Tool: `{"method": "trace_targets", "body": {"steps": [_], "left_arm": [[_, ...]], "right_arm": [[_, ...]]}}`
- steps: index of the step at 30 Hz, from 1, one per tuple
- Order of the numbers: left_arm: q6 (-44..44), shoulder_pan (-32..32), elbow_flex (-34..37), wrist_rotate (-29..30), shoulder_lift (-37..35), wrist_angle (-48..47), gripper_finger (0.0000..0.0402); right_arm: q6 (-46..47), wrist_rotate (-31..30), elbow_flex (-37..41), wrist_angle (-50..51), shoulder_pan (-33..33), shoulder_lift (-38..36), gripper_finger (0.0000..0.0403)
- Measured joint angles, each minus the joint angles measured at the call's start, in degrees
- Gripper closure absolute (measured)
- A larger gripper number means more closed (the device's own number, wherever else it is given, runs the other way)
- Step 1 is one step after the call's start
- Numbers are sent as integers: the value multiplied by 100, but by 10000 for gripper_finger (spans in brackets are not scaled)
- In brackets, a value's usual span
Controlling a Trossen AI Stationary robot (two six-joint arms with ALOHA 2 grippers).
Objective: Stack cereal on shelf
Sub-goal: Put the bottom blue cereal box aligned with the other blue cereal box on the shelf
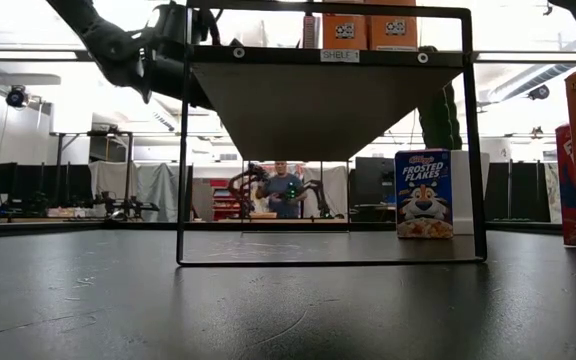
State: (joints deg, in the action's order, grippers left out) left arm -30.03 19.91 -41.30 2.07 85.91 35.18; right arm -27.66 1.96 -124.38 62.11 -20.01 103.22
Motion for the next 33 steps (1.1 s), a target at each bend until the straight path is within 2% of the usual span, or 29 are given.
{"method": "trace_targets", "body": {"steps": [33], "left_arm": [[330,170,20,-4,88,106,402]], "right_arm": [[491,4,-4,-24,58,-13,394]]}}
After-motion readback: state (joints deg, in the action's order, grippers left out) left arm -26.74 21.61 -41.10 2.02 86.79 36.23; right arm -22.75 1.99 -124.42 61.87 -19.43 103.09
